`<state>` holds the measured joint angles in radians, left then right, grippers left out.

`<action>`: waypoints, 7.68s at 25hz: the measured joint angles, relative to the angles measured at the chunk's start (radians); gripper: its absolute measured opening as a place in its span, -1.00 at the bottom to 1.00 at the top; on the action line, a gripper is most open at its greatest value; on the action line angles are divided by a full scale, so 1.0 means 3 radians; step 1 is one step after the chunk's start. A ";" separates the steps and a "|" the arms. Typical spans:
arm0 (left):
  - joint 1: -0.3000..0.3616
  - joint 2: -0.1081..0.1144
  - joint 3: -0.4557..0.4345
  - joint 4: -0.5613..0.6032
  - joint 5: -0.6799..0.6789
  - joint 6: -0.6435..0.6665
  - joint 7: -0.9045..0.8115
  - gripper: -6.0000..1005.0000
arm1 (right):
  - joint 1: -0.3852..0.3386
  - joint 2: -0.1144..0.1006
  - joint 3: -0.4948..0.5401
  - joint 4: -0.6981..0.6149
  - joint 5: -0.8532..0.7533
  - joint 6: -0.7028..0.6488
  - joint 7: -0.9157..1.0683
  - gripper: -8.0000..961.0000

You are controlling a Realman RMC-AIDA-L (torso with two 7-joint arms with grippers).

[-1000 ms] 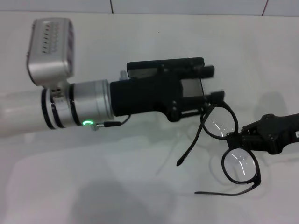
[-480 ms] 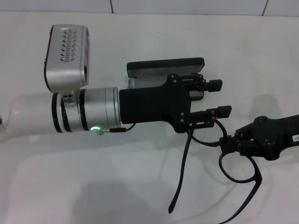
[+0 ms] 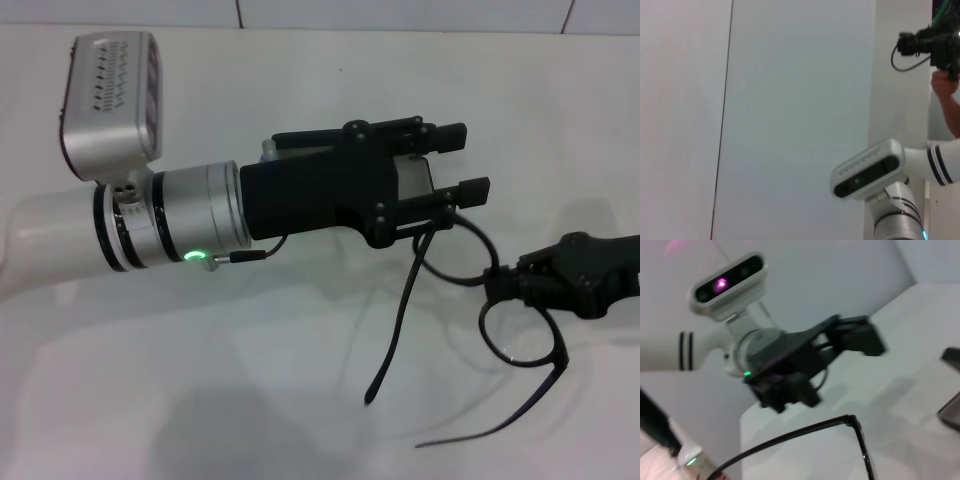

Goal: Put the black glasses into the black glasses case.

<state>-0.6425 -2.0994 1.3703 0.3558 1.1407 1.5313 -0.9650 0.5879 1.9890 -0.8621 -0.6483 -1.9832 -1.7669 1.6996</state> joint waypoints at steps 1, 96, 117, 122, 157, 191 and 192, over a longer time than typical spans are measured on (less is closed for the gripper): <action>0.0000 0.0004 -0.0003 0.0001 -0.0008 0.0011 -0.0005 0.16 | -0.0015 -0.0003 0.0041 0.0005 0.0000 0.0012 -0.0004 -0.83; -0.0153 0.0002 0.0029 -0.0021 0.0503 -0.0040 0.0031 0.15 | -0.0144 -0.0044 0.1580 0.0849 0.1288 -0.0077 -0.0587 -0.86; -0.0297 0.0015 0.0182 -0.0031 0.0267 -0.0176 0.0021 0.15 | 0.0170 0.0092 0.0760 0.0999 0.1283 0.0836 -0.0921 -0.86; -0.0296 0.0014 0.0205 -0.0031 0.0297 -0.0230 0.0021 0.15 | 0.0115 0.0094 0.0798 0.0995 0.1408 0.0847 -0.0964 -0.86; -0.0283 0.0024 0.0188 -0.0002 0.0310 -0.0329 -0.0006 0.15 | -0.0134 -0.0027 -0.0007 0.0982 0.1473 0.0758 -0.1171 -0.86; 0.0213 0.0157 -0.0973 0.0043 0.0290 -0.0158 -0.0148 0.15 | 0.0268 0.0099 -0.1313 -0.1786 -0.0560 0.1423 0.0374 -0.86; 0.0206 0.0154 -0.0974 0.0040 0.0294 -0.0168 -0.0149 0.15 | 0.0290 0.0105 -0.1383 -0.1779 -0.0604 0.1467 0.0383 -0.86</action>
<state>-0.5806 -2.0532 1.0780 0.3677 1.2290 1.4810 -1.0096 0.6750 2.0204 -1.2772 -1.1819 -2.1643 -1.3270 1.8145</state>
